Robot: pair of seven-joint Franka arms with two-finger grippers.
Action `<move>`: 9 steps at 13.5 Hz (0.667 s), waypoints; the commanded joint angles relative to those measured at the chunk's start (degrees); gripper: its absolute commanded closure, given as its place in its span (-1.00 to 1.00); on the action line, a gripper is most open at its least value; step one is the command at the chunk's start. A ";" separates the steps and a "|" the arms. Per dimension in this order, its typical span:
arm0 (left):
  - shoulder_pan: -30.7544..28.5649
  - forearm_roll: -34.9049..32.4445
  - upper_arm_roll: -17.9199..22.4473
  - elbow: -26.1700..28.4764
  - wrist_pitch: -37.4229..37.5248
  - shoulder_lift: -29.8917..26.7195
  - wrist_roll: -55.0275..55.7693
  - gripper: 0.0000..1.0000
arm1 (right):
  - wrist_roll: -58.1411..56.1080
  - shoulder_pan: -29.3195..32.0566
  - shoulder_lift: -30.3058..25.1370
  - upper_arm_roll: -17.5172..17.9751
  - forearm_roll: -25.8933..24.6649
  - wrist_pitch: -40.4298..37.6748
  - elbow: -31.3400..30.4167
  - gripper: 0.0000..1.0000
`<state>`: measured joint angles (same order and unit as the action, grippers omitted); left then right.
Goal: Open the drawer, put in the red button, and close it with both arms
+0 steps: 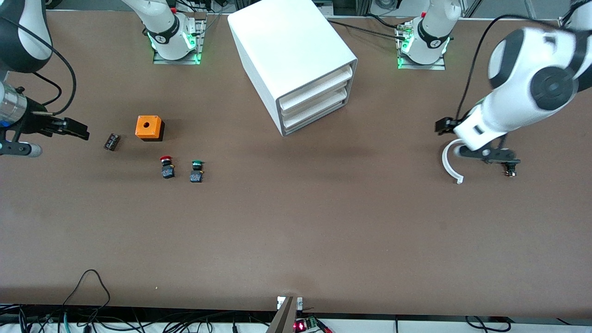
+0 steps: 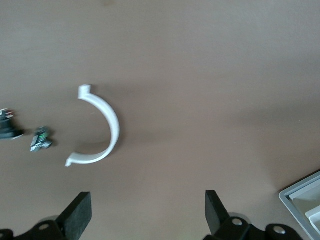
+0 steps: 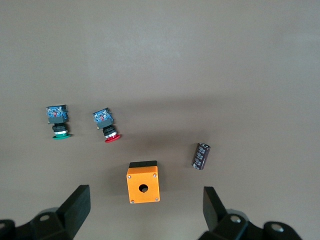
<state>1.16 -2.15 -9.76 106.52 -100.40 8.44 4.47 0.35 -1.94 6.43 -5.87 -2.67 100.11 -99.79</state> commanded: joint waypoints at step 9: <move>-0.19 35.89 -1.14 1.94 -1.11 13.18 -20.10 -1.00 | -1.57 -3.86 12.02 0.86 8.29 12.55 0.92 -1.00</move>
<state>1.29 30.17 -10.75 108.13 -101.49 21.58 -11.87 0.12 -4.79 16.15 -5.09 4.37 110.74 -99.63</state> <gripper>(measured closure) 0.000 0.000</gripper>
